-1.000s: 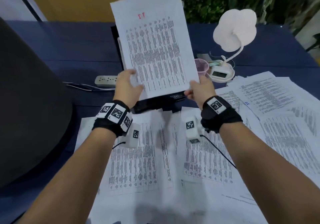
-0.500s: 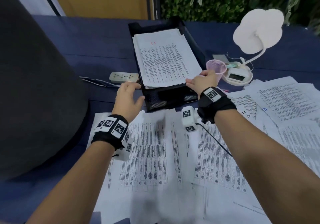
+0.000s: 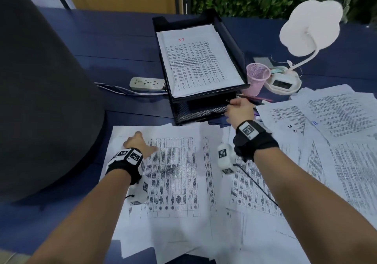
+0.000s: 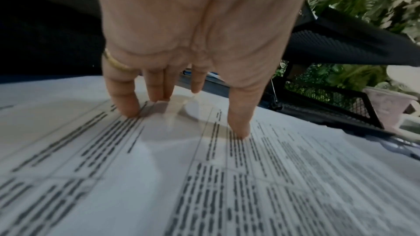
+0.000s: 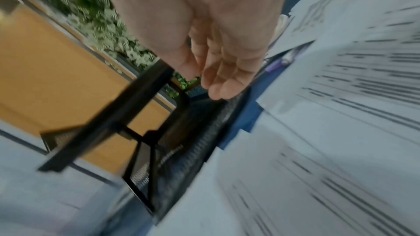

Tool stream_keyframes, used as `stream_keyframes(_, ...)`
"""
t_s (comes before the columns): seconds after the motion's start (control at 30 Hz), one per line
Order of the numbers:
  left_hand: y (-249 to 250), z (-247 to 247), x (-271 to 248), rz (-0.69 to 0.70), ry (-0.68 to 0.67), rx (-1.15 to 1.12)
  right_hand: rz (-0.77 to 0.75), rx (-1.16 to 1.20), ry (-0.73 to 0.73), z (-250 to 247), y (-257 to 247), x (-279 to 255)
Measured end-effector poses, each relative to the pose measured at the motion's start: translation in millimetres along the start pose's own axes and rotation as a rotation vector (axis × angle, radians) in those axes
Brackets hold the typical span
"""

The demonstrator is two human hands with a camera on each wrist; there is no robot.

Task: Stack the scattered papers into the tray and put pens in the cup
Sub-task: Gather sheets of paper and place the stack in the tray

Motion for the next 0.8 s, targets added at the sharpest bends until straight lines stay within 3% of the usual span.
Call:
stream_keyframes(0.07, -4, 5, 2, -0.016, 0.019, -0.001, 0.027, -0.169, -0.051, -1, 6, -26)
stream_keyframes(0.2, -7, 9, 5, -0.014, 0.064, -0.180, 0.108, -0.576, -0.294, 4, 41, -56)
stream_keyframes(0.33, -15, 12, 9, -0.044, -0.016, -0.288, 0.050, -0.768, -0.459, 16, 58, -69)
stream_keyframes(0.43, -19, 16, 10, -0.042, -0.067, -0.348, 0.015, -0.839, -0.514, 19, 59, -74)
stream_keyframes(0.63, -20, 15, 5, -0.064, -0.036, -0.459, 0.005, -0.861, -0.550, 14, 59, -74)
stream_keyframes(0.8, -15, 20, 3, 0.064, -0.130, -0.373, -0.007, -0.844, -0.538, 13, 58, -75)
Point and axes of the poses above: each hand's wrist, its own x-axis towards the middle knuckle, its own z-axis out of the palm, y = z × x, the point moved 4 cm from there along x, towards the middle knuckle, and after that the axes turned 1 degree about z, right-handed, at the moved point
